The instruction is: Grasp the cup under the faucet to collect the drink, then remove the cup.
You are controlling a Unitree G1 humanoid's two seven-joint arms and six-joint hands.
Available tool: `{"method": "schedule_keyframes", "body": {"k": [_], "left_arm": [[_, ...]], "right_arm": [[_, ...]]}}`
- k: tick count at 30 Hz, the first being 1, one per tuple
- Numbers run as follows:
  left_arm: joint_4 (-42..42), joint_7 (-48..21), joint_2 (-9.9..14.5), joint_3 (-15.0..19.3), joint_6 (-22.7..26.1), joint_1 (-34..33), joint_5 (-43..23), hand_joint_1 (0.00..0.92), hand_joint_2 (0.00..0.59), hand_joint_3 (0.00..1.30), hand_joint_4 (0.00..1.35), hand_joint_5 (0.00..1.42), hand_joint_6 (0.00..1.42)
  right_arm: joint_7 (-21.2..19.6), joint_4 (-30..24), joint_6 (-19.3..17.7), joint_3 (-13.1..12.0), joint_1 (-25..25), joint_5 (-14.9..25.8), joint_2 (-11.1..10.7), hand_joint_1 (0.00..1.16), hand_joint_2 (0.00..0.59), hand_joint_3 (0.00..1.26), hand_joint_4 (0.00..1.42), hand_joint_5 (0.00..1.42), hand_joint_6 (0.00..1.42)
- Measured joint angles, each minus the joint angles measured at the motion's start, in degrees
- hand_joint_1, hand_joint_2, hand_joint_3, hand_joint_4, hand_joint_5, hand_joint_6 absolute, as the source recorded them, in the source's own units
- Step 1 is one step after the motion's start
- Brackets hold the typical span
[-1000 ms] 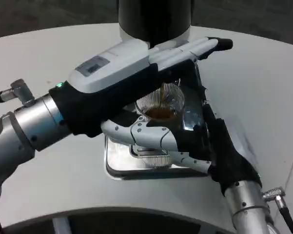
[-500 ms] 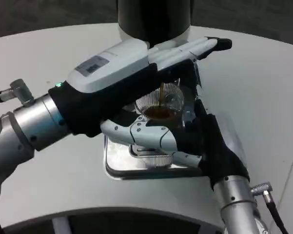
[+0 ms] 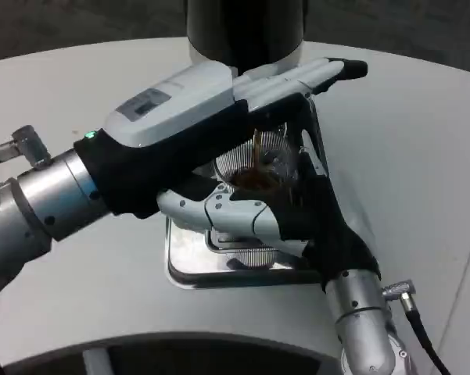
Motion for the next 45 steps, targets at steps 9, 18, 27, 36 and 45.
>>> {"method": "schedule_keyframes", "body": {"k": [9,18,27,36,45], "left_arm": [[0.17,0.0,0.14,0.05,-0.14,0.0,-0.03,0.0,0.132,0.04,0.0,0.08,0.04],[0.17,0.0,0.42,0.19,-0.14,0.03,-0.06,0.0,0.132,0.05,0.0,0.08,0.04],[0.4,0.01,0.41,0.87,-0.12,0.62,-1.47,0.0,0.138,0.03,0.0,0.08,0.04],[2.11,5.39,-2.34,8.31,-0.58,4.49,-6.01,0.0,0.159,0.03,0.0,0.11,0.08],[1.35,6.17,-2.54,11.98,-0.16,9.18,-8.39,0.0,0.161,0.03,0.0,0.12,0.08]], "right_arm": [[-1.85,3.57,-2.71,-0.01,-1.42,0.89,0.06,0.72,0.183,0.0,0.0,0.0,0.01],[-3.3,7.0,-6.62,-0.02,-2.3,1.81,0.1,0.75,0.186,0.0,0.0,0.0,0.05],[-4.28,9.65,-9.33,0.01,-3.19,1.96,0.38,0.76,0.19,0.0,0.01,0.0,0.09],[-4.9,11.31,-10.9,-0.13,-4.07,2.99,0.87,0.81,0.195,0.03,0.21,0.18,0.28],[-7.15,14.3,-12.94,-0.63,-5.66,4.11,1.6,0.92,0.188,0.29,0.51,0.51,0.69]]}}
